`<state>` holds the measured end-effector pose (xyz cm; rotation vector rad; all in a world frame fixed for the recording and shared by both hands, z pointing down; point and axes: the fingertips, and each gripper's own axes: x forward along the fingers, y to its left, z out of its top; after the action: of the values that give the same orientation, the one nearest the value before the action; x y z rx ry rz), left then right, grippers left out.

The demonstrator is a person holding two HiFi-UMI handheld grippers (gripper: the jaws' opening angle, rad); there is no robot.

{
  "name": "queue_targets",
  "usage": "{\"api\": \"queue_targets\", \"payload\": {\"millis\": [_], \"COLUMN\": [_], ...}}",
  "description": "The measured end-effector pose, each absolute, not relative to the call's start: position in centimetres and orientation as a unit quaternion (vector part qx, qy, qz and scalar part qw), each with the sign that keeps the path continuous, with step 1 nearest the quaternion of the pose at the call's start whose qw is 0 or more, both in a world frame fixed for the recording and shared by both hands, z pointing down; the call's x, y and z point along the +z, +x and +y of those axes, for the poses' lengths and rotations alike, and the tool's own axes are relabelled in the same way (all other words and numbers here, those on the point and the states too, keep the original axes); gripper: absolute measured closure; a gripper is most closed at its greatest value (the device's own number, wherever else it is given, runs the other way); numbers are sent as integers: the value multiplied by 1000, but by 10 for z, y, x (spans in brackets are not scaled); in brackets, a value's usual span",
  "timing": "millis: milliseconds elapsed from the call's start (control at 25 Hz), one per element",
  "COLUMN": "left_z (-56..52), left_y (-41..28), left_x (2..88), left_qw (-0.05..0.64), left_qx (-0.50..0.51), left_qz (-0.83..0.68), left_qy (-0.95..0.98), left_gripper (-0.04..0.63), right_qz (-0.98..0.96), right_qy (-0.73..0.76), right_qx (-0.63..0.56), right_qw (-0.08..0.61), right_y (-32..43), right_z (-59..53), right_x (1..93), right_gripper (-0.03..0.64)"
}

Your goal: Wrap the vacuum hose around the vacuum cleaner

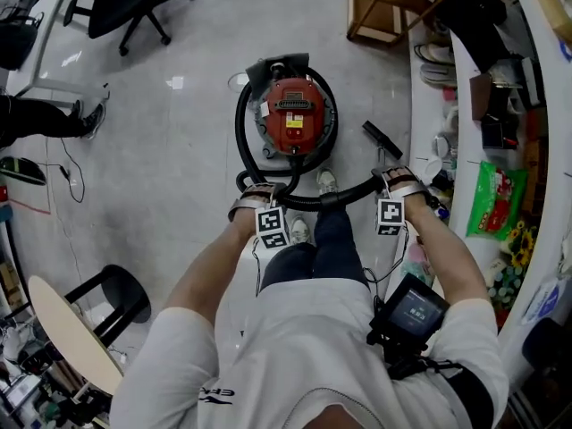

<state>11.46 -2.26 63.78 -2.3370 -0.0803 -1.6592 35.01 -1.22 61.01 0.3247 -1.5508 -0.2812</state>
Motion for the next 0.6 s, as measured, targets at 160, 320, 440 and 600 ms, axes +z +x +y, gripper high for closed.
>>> {"api": "queue_targets", "payload": {"millis": [160,320,440,600], "left_z": [-23,-30,-39,-50], "left_y": [134,157,174,192], "left_x": [648,658,665,669], "left_qw": [98,61,43,16], "left_qx": [-568,-564,-561,-556], "left_qz": [-17,-6,0,16], "left_qy": [-817,-824,-827,-831], "left_gripper": [418,420,423,425], "right_qz": [-690,-680,-675,-668], "right_qy": [120,94,84,71], "right_qx": [-155,-192,-217,-249], "right_qw": [697,701,700,698], "right_y": [368,386,398,407], "right_z": [-47,-91,-122,-159], "right_x": [618,622,626,630], "right_gripper": [453,456,456,457]}}
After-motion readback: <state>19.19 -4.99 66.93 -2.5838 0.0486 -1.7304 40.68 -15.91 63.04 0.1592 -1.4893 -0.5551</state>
